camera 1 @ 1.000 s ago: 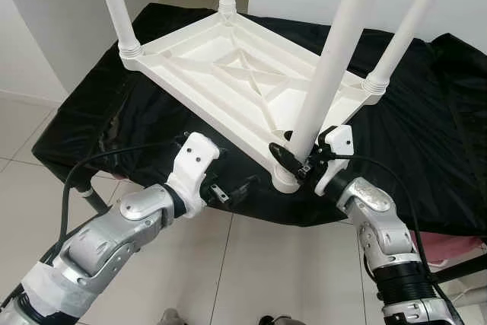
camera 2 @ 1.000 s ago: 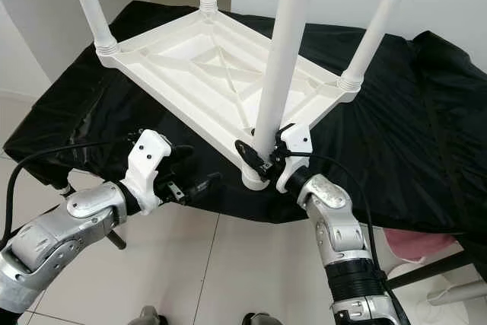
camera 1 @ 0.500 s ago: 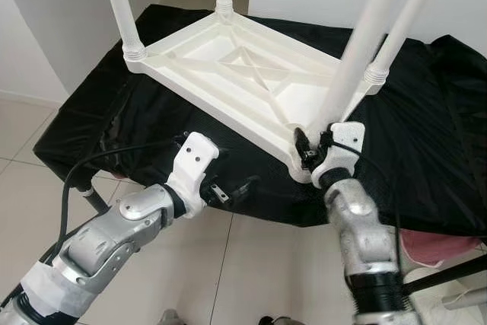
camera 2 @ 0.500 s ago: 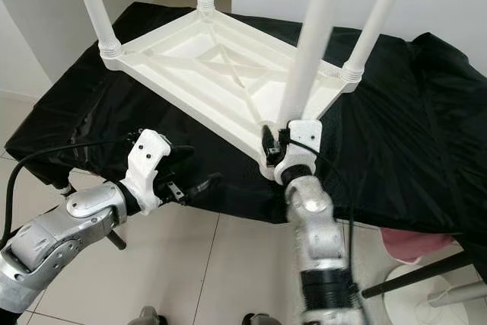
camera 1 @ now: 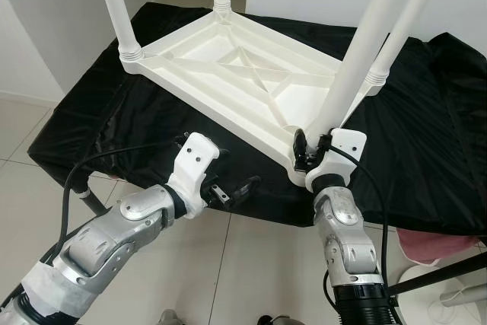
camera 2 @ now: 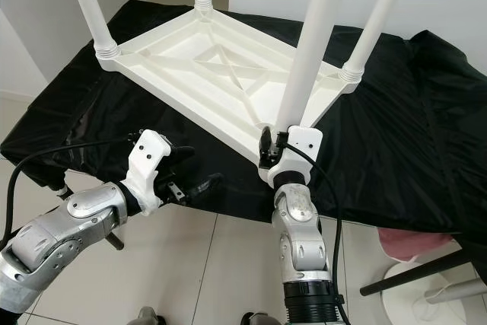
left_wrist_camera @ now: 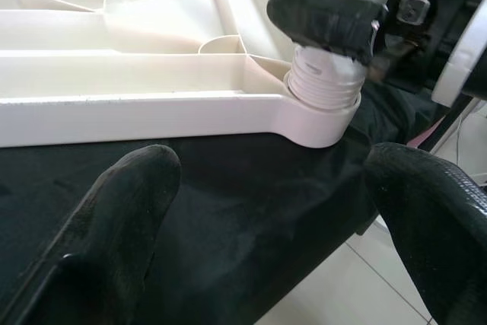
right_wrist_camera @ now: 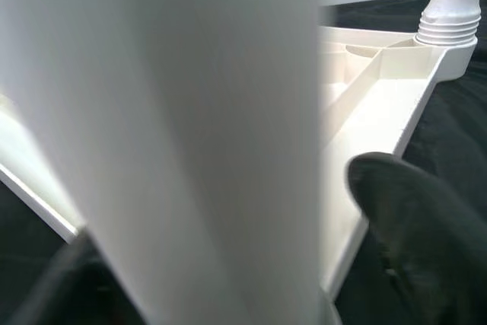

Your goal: Building children table

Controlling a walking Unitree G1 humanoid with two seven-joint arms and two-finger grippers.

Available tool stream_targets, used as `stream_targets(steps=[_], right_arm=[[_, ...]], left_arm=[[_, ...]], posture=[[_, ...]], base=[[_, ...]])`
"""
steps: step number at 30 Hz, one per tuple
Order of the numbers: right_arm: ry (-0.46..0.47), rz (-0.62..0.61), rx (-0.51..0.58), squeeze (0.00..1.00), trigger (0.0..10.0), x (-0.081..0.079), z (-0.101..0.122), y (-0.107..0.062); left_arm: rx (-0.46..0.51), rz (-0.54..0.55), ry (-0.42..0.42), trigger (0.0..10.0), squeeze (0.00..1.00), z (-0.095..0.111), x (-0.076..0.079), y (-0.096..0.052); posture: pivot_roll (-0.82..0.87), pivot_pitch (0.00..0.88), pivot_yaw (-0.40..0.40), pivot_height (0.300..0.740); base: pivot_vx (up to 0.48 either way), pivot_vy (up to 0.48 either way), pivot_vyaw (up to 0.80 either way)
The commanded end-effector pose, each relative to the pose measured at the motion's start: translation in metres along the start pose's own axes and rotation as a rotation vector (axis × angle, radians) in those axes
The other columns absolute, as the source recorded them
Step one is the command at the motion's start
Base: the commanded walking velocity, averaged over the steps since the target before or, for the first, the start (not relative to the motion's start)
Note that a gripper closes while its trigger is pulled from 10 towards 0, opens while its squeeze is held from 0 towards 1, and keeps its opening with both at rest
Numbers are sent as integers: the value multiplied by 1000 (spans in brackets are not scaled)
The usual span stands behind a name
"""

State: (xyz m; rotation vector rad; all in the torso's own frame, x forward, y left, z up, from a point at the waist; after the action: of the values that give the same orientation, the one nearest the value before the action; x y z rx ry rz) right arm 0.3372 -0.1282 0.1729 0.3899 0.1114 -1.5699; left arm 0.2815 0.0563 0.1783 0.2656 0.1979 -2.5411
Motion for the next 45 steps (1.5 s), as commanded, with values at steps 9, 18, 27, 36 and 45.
stream_targets(steps=[9,18,27,36,45], right_arm=[[-48,364,-50,0,10000,1,9,0],[-75,495,-93,0,10000,3,9,9],[-110,667,-179,0,10000,-5,-6,11],[-98,680,-200,0,0,-3,-19,10],[-78,658,-191,0,6510,1,-21,9]], left_arm=[[45,-259,0,10000,0,4,27,1],[50,-259,-2,10000,0,5,28,2],[61,-201,-10,10000,0,1,24,11],[55,-151,28,10000,0,-5,22,17],[66,-136,41,10000,0,-5,22,18]], posture=[[29,143,-34,740],[31,142,-37,740],[43,141,-40,740],[46,137,-33,740],[43,139,-28,740]], base=[[0,0,0],[0,0,0],[0,0,0],[0,0,0],[0,0,0]])
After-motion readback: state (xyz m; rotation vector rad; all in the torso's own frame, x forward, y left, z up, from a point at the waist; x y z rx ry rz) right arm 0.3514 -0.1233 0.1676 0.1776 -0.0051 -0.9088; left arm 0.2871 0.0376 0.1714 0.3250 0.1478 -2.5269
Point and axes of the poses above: a point about 5 cm out from each wrist's last joint towards the gripper, its own y axis pointing out of the wrist towards the gripper, its own z axis along the axis of the wrist's last joint, x = y × z, the point moved 4 cm from there along y, pointing out of the wrist towards the gripper, and after that the axes turned 10 degrees about y, right-handed, at the moved point
